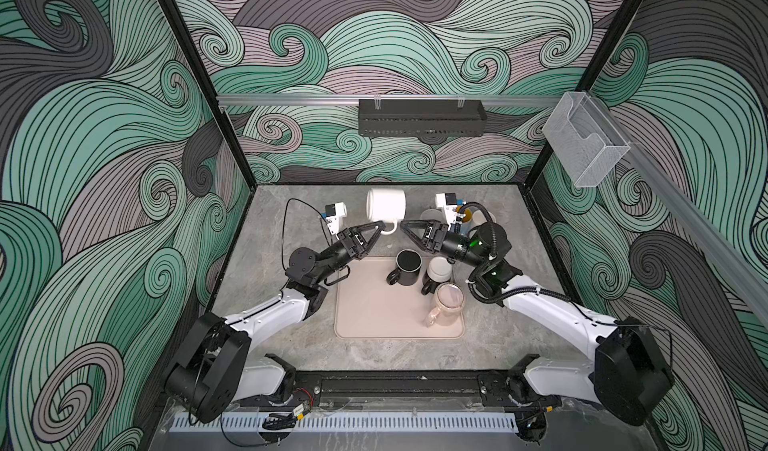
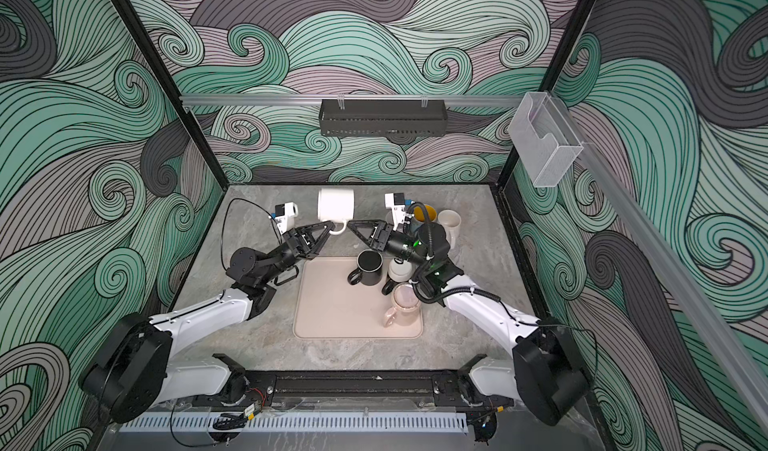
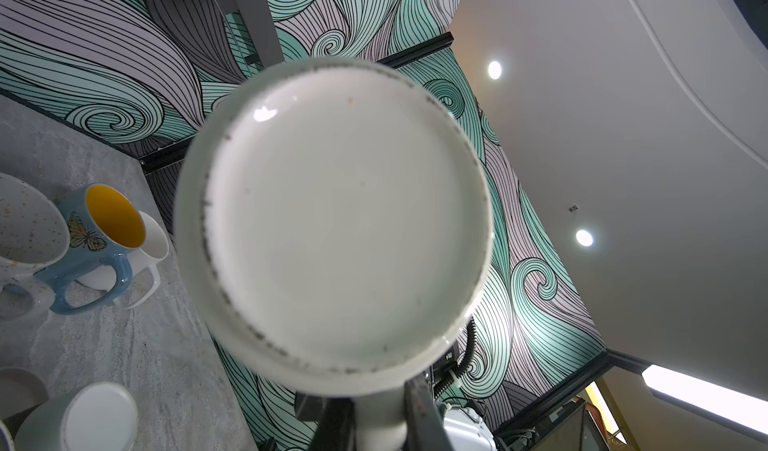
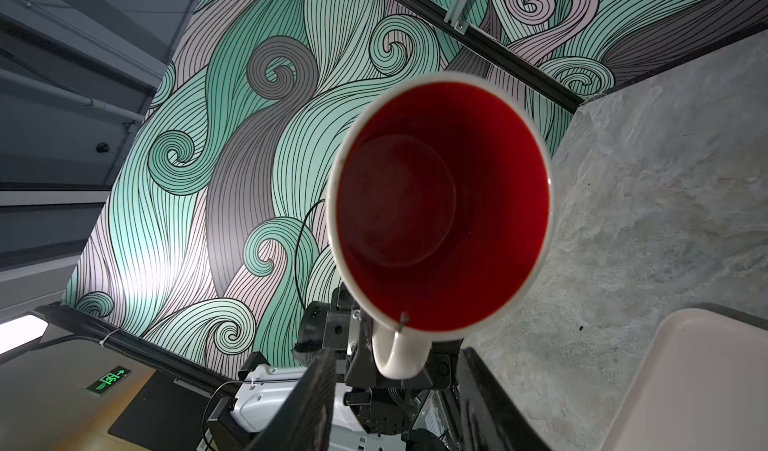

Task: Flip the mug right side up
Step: 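Grasp the white mug handle with the right gripper from the left gripper, then open the left gripper and draw it back while the right holds the mug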

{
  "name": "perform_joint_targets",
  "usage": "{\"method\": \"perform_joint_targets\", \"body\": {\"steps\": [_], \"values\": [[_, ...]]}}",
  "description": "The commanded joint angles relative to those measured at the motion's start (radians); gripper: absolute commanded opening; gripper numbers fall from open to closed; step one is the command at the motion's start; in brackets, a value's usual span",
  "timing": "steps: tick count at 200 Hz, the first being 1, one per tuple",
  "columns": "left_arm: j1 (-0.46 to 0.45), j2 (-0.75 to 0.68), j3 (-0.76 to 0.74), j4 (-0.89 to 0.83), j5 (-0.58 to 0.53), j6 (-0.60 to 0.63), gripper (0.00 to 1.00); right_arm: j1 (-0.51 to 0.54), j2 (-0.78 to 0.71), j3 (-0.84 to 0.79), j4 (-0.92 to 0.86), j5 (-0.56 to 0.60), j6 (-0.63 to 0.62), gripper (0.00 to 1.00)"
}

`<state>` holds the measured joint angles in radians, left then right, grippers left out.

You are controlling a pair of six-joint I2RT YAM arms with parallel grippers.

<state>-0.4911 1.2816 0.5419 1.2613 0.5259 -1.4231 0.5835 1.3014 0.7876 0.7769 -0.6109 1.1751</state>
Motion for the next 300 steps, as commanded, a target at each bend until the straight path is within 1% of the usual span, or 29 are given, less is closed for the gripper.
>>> {"method": "perform_joint_targets", "body": {"steps": [1,22,85,153,168,188,209,235,247,250,251,255,258,259,261,267,268,272,282,288,295,300], "values": [[-0.012,0.001,0.069,0.123,0.018,0.022,0.00,0.007,0.021,0.029,0.077,-0.023,0.049,0.48],[-0.018,0.005,0.076,0.122,0.018,0.024,0.00,0.011,0.033,0.038,0.088,-0.025,0.058,0.48],[-0.047,0.027,0.091,0.124,0.019,0.029,0.00,0.013,0.072,0.057,0.180,-0.027,0.116,0.38],[-0.065,0.044,0.091,0.123,0.020,0.028,0.00,0.013,0.098,0.075,0.222,-0.013,0.141,0.33],[-0.068,0.042,0.087,0.122,0.019,0.029,0.00,0.012,0.101,0.080,0.226,-0.012,0.141,0.30],[-0.069,0.044,0.082,0.122,0.021,0.032,0.00,0.013,0.108,0.089,0.229,-0.007,0.140,0.20],[-0.070,0.050,0.077,0.122,0.020,0.032,0.00,0.012,0.111,0.103,0.227,-0.004,0.133,0.00],[-0.069,0.056,0.066,0.112,0.016,0.034,0.00,0.011,0.114,0.121,0.217,-0.009,0.127,0.00],[-0.066,0.044,0.061,0.046,0.011,0.064,0.00,0.009,0.113,0.131,0.198,-0.010,0.115,0.00],[-0.064,0.035,0.060,0.009,0.007,0.078,0.13,0.010,0.113,0.134,0.189,-0.011,0.110,0.00],[-0.062,0.032,0.060,-0.005,0.005,0.082,0.15,0.009,0.113,0.134,0.186,-0.011,0.108,0.00],[-0.059,0.015,0.055,-0.068,-0.004,0.101,0.43,0.008,0.111,0.141,0.169,-0.013,0.099,0.00],[-0.055,-0.002,0.050,-0.121,-0.013,0.116,0.59,0.007,0.110,0.145,0.156,-0.016,0.093,0.00],[-0.054,-0.008,0.049,-0.141,-0.018,0.123,0.61,0.006,0.110,0.147,0.152,-0.017,0.089,0.00],[-0.052,-0.023,0.047,-0.183,-0.029,0.139,0.71,0.006,0.108,0.149,0.145,-0.018,0.083,0.00],[-0.048,-0.069,0.042,-0.324,-0.059,0.193,0.94,0.001,0.101,0.156,0.113,-0.021,0.056,0.00],[-0.047,-0.077,0.042,-0.350,-0.066,0.204,0.96,0.001,0.099,0.157,0.107,-0.020,0.050,0.00],[-0.046,-0.115,0.044,-0.460,-0.092,0.253,0.98,0.001,0.091,0.161,0.075,-0.018,0.026,0.00],[-0.047,-0.214,0.076,-0.789,-0.172,0.376,0.98,-0.001,0.063,0.167,-0.036,0.004,-0.049,0.00],[-0.049,-0.267,0.105,-0.972,-0.242,0.454,0.99,-0.001,0.043,0.175,-0.107,0.016,-0.107,0.00],[-0.050,-0.308,0.129,-1.115,-0.309,0.553,0.98,-0.001,0.024,0.189,-0.194,0.028,-0.175,0.00],[-0.050,-0.336,0.144,-1.201,-0.363,0.598,0.99,-0.001,0.010,0.200,-0.250,0.036,-0.214,0.00]]}}
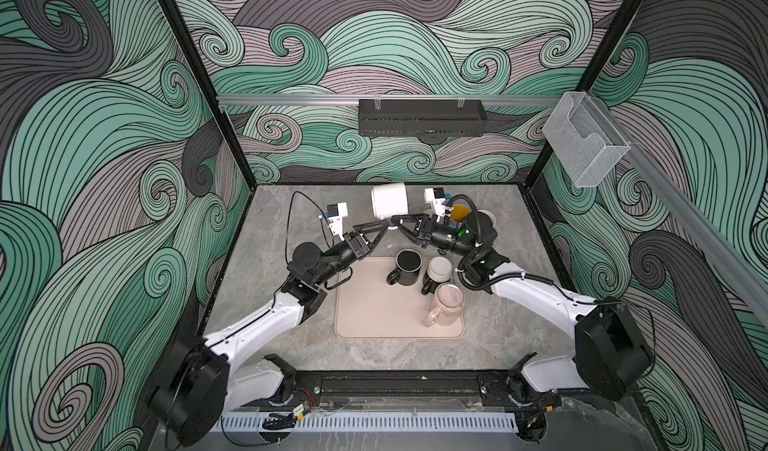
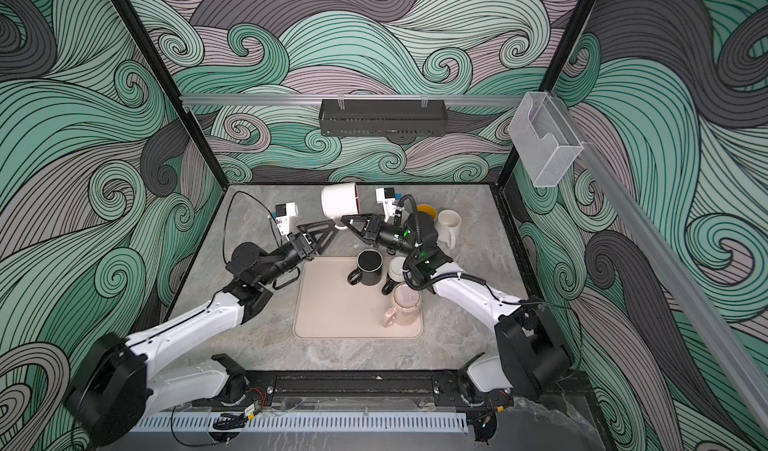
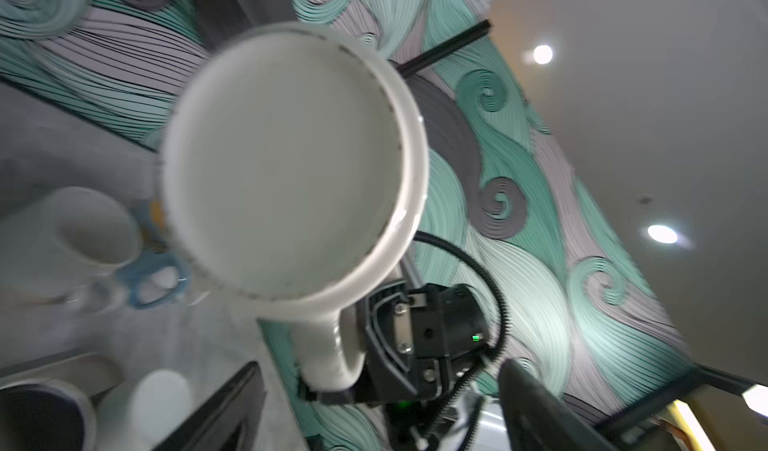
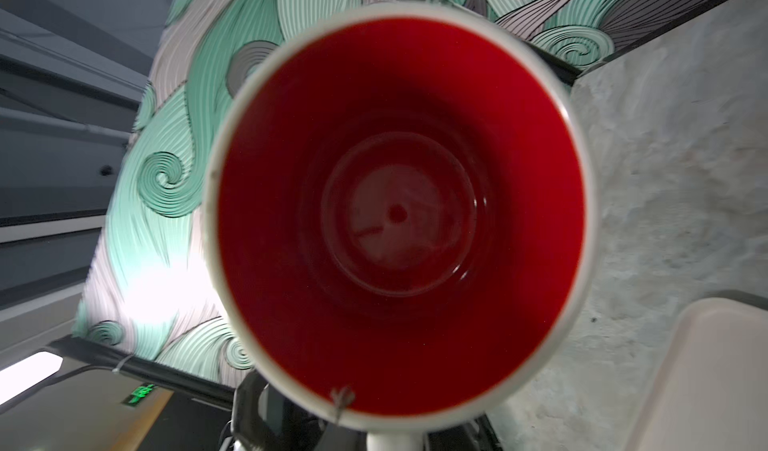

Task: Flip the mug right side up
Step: 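Open the left gripper and draw it back while the right holds the mug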

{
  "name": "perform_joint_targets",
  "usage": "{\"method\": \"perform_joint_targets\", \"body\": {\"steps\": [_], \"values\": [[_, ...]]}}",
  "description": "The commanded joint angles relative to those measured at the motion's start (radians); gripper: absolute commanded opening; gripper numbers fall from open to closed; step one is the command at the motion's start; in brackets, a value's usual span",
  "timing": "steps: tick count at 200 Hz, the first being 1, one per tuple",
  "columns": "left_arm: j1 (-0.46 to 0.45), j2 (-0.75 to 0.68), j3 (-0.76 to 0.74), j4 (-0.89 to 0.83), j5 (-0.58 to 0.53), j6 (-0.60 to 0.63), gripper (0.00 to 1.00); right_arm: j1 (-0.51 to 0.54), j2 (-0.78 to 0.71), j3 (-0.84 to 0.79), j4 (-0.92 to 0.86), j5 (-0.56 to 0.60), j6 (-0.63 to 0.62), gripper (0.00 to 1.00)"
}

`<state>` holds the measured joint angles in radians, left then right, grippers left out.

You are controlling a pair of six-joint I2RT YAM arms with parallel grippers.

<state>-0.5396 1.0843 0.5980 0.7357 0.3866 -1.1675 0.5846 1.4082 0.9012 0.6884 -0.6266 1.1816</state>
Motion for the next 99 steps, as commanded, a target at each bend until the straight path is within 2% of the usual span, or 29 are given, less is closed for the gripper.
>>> {"method": "perform_joint_targets", "body": {"steps": [1,12,35,55,78,99], "values": [[-0.001,-0.144,0.091,-0.693,-0.238,0.349,0.98,-0.002,-0.099,0.088,-0.169,0.054,-0.229,0.00],[0.000,-0.200,0.092,-0.811,-0.362,0.398,0.98,0.000,-0.127,0.099,-0.268,0.086,-0.297,0.00],[0.003,-0.288,0.032,-0.827,-0.495,0.452,0.99,0.000,-0.166,0.117,-0.431,0.184,-0.407,0.00],[0.003,-0.271,0.088,-0.971,-0.525,0.487,0.99,0.017,-0.169,0.163,-0.597,0.271,-0.539,0.00],[0.003,-0.210,0.176,-1.128,-0.484,0.505,0.99,0.025,-0.139,0.226,-0.761,0.363,-0.622,0.00],[0.001,-0.195,0.157,-1.107,-0.467,0.511,0.98,0.033,-0.098,0.289,-0.873,0.404,-0.681,0.00]]}}
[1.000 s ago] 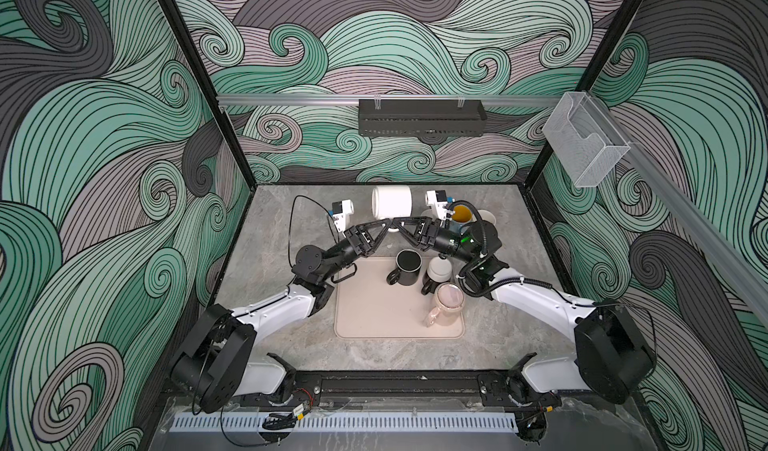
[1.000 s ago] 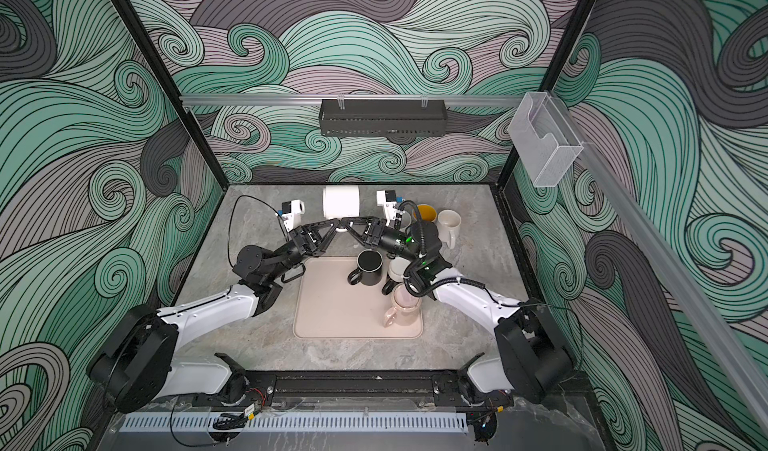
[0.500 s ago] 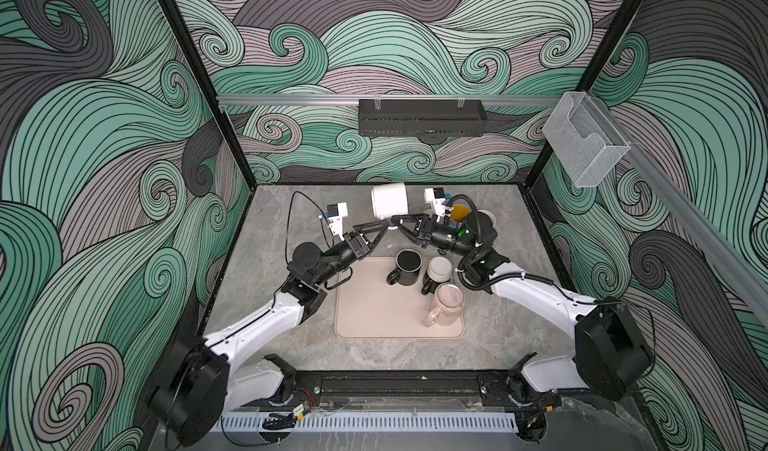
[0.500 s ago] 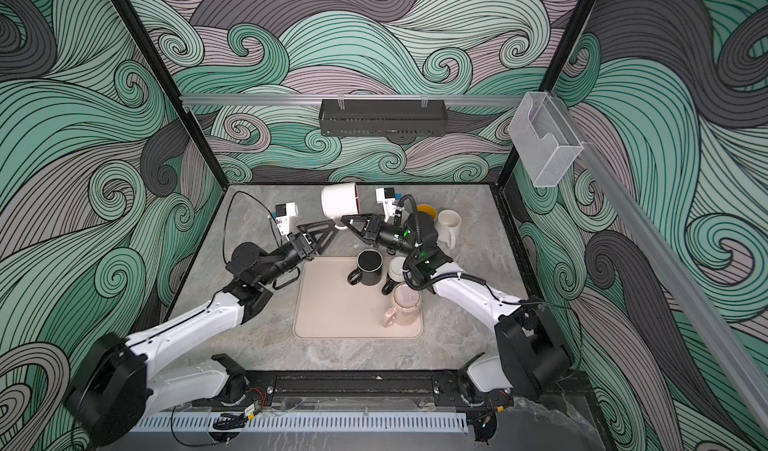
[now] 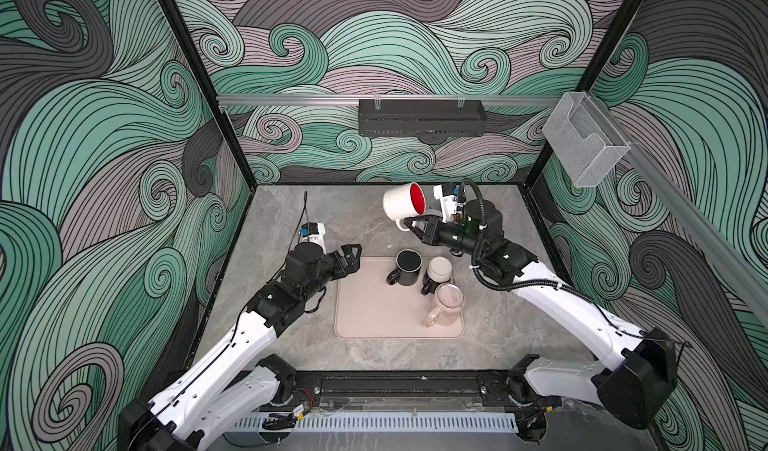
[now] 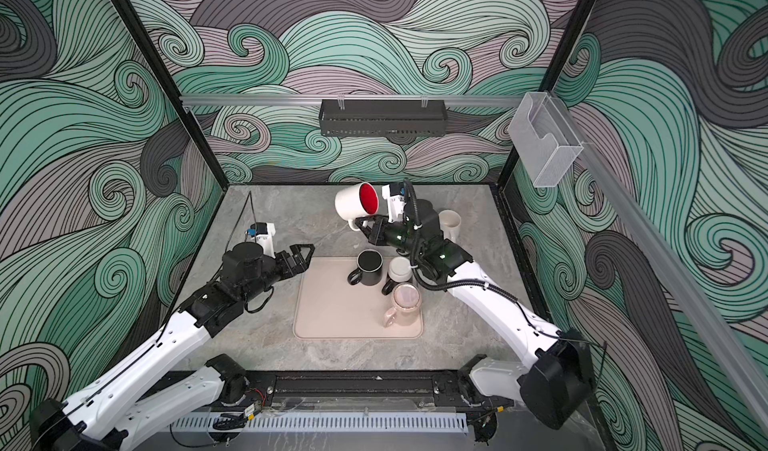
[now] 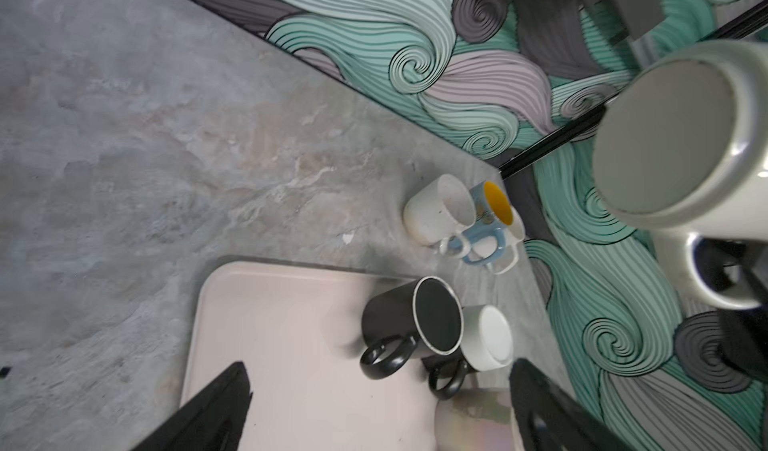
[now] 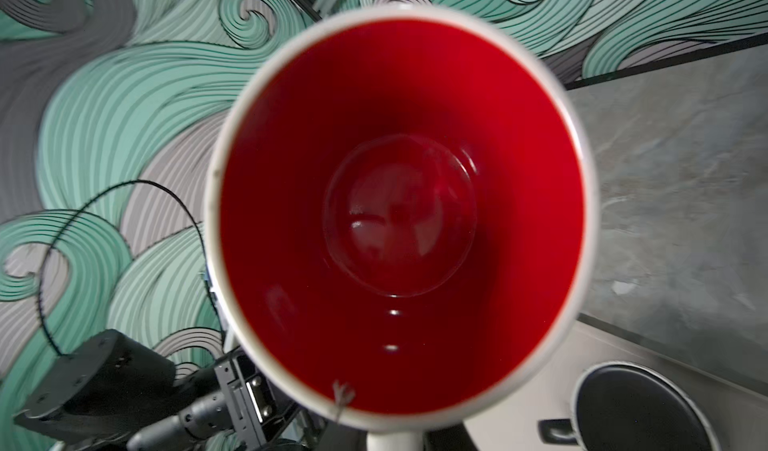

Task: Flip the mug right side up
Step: 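Open the left gripper and draw it back while the right holds the mug, then carry the red-lined mug beyond the tray and lower it upright by the speckled mug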

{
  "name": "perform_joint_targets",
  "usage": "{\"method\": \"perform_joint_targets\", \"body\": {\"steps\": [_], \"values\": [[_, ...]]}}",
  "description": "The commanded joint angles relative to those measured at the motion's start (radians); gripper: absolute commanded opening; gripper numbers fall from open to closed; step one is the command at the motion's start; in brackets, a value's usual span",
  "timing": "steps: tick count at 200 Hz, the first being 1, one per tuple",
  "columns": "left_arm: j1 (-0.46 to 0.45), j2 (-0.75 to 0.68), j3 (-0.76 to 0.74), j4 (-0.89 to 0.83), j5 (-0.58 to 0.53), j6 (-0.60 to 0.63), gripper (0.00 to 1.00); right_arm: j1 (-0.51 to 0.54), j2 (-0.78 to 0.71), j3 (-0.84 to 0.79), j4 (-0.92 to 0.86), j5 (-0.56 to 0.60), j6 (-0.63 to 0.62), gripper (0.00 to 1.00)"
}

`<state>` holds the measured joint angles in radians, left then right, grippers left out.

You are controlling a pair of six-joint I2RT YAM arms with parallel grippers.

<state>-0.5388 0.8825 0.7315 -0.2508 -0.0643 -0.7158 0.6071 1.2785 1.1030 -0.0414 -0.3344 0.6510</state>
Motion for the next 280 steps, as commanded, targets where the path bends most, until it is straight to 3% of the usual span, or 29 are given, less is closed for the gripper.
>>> {"method": "perform_joint_targets", "body": {"steps": [1,27,60,81,127,280], "values": [[0.000,0.007,0.022,-0.118,-0.015,0.061,0.98,0.010,0.032,0.090,-0.150,0.117,-0.152,0.00],[0.000,0.008,-0.022,-0.021,0.001,0.095,0.98,0.025,0.074,0.142,-0.235,0.211,-0.207,0.00],[0.000,0.040,-0.009,-0.034,0.029,0.169,0.98,0.053,0.143,0.220,-0.345,0.375,-0.333,0.00],[-0.001,0.062,-0.002,-0.048,0.042,0.175,0.98,0.057,0.200,0.276,-0.415,0.463,-0.321,0.00],[-0.016,0.132,0.023,-0.097,0.122,0.172,0.96,0.058,0.319,0.369,-0.466,0.502,-0.352,0.00],[-0.059,0.165,0.004,-0.052,0.132,0.171,0.95,0.001,0.593,0.544,-0.508,0.510,-0.365,0.00]]}}
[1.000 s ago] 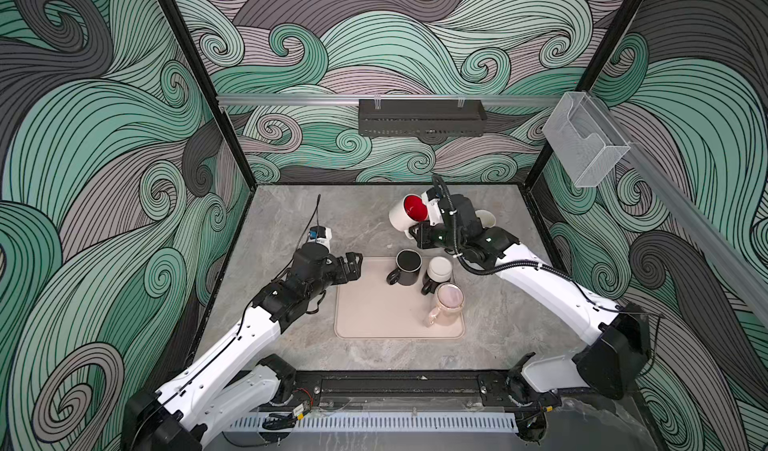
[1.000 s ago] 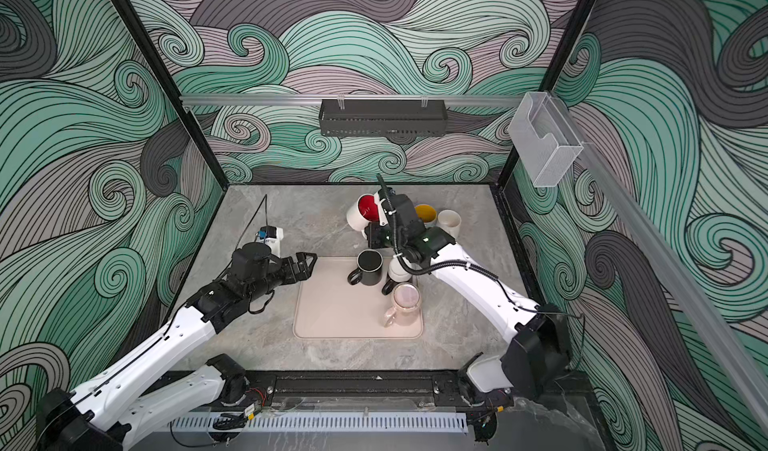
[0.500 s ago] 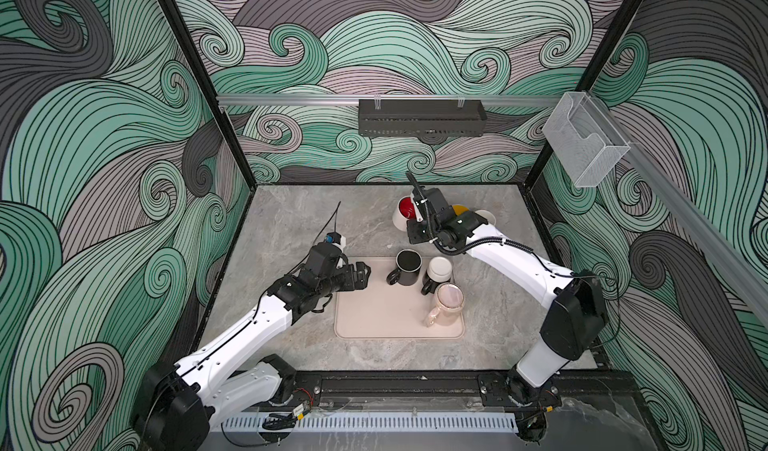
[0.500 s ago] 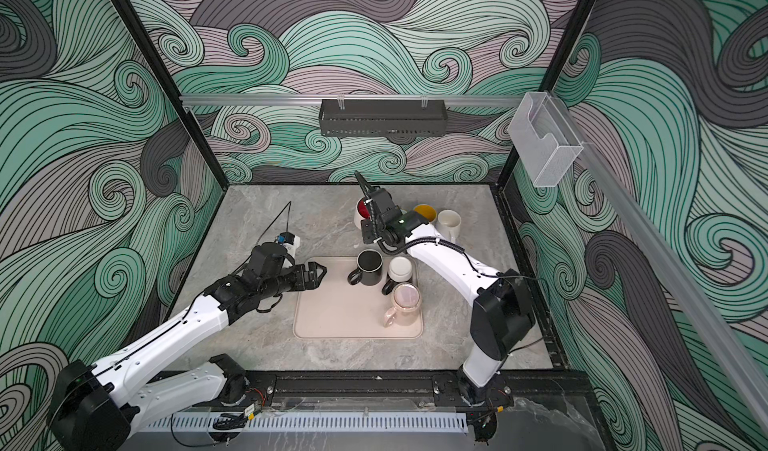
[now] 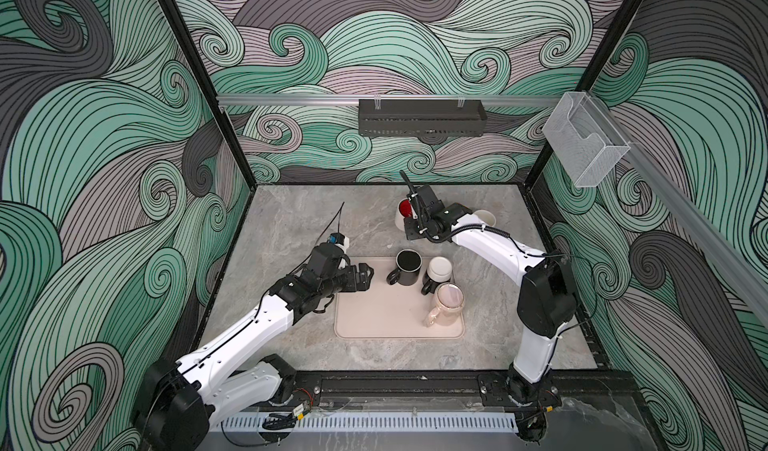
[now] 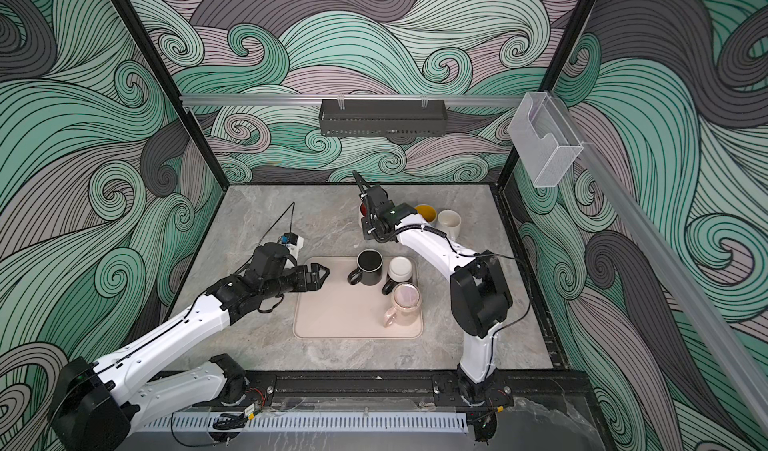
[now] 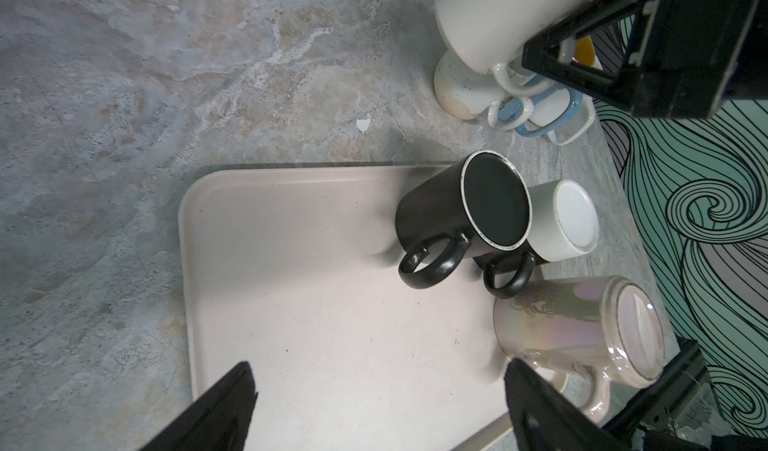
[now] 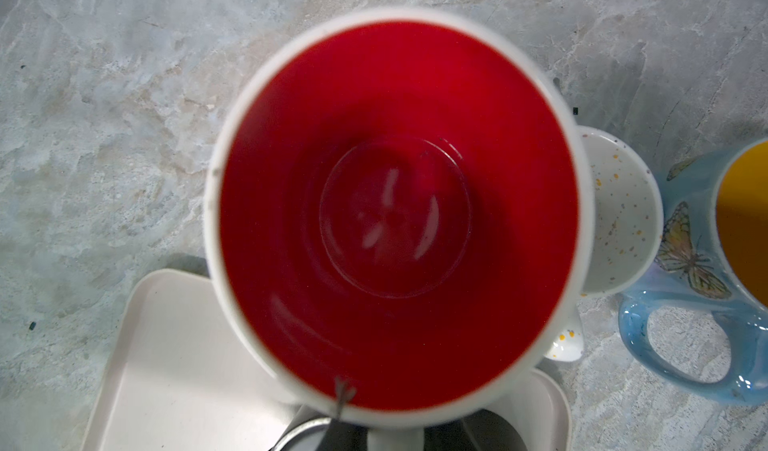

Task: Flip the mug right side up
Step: 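Carry the red-lined mug beyond the tray and lower it upright by the speckled mug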

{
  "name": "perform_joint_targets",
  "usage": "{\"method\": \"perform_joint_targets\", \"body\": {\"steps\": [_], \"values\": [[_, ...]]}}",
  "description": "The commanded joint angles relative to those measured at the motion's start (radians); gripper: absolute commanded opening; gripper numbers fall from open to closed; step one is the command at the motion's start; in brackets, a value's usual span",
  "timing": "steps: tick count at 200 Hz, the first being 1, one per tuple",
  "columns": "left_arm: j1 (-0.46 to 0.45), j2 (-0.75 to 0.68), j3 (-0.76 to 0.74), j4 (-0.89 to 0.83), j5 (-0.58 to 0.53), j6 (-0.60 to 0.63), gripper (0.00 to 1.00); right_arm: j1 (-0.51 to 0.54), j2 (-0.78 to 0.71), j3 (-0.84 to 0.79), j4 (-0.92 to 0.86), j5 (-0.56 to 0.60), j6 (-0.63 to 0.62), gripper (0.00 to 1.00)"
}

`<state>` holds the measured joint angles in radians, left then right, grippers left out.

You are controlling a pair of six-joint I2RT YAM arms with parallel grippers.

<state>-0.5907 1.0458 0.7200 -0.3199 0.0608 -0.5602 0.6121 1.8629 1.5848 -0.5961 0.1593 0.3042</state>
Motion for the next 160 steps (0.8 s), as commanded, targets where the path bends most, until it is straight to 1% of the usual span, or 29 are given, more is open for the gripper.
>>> {"method": "perform_joint_targets", "body": {"steps": [1,73,160], "values": [[-0.007,0.000,0.015,0.017,0.007,0.015,0.95,-0.003,0.010,0.063,0.046,0.017,-0.019,0.00],[-0.009,-0.013,0.002,0.021,0.002,0.013,0.95,-0.005,0.108,0.126,0.042,0.007,-0.019,0.00],[-0.011,-0.045,-0.024,0.026,-0.005,0.017,0.95,-0.013,0.202,0.148,0.040,0.016,-0.018,0.00]]}}
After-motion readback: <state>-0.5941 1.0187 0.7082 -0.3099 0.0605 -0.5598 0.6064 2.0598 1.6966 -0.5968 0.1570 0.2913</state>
